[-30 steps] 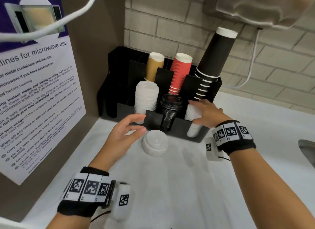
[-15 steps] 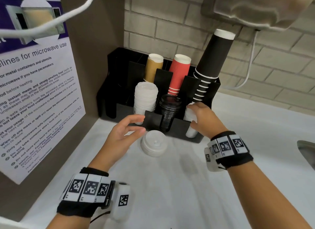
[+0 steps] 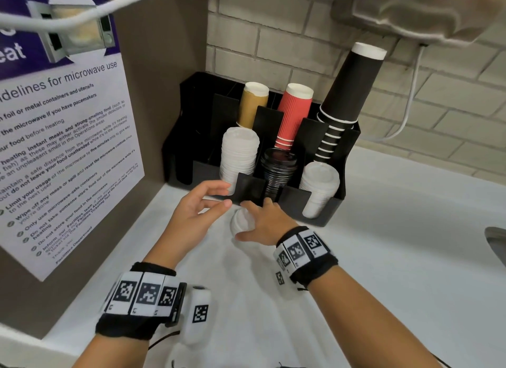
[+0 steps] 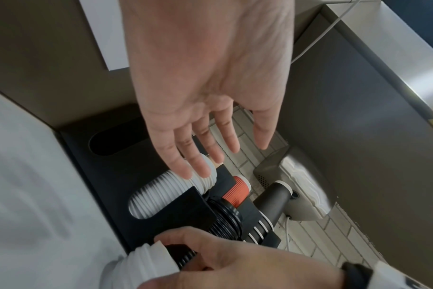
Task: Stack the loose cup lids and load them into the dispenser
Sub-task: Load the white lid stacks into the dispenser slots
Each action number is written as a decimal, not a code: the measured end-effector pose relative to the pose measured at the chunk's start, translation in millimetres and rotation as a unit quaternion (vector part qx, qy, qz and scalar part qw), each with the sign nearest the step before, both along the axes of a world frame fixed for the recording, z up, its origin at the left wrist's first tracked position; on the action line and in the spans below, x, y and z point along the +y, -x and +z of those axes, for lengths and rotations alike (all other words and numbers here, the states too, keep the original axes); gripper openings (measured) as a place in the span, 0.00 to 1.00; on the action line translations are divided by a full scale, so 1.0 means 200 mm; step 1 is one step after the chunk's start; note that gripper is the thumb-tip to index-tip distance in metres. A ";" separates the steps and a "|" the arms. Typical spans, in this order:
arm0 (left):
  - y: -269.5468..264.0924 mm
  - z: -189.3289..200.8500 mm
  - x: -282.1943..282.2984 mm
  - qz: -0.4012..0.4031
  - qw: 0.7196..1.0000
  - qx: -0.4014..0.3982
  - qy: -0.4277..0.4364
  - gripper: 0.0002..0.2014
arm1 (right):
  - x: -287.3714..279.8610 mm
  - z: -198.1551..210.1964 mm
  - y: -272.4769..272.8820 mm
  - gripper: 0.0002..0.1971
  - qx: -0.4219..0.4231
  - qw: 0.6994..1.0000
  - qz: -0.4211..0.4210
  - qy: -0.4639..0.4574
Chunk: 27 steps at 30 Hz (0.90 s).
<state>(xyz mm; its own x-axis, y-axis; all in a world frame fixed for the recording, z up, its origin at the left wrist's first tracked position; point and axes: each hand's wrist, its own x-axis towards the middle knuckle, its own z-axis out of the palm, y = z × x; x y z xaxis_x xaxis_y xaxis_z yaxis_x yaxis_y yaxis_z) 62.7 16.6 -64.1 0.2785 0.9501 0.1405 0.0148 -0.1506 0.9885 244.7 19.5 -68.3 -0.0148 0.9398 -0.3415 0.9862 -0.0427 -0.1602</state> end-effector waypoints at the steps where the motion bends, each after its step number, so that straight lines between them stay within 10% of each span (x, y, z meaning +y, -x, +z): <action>1: 0.00 0.00 0.00 0.000 1.000 -0.001 -0.001 0.13 | 0.01 0.00 0.00 0.41 0.002 1.000 -0.006 -0.001; 15: -0.01 0.00 -0.02 -0.004 1.000 -0.006 -0.007 0.14 | -0.04 0.04 -0.09 0.37 0.140 0.985 -0.074 -0.070; 22: -0.12 -0.01 -0.08 -0.127 0.991 -0.005 0.032 0.43 | -0.22 0.16 -0.08 0.35 0.427 0.890 -0.104 -0.118; 27: -0.16 0.00 -0.09 -0.162 0.986 -0.045 0.013 0.45 | -0.33 0.21 -0.06 0.33 0.530 0.837 -0.093 -0.104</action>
<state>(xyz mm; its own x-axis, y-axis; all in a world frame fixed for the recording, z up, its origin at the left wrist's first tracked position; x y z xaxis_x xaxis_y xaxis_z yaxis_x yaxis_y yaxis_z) 94.4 -1.8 -64.9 0.5552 0.8172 0.1547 -0.1176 -0.1069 0.9873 256.8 -46.4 -25.5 -0.0531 0.9969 -0.0582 0.2652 -0.0421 -0.9633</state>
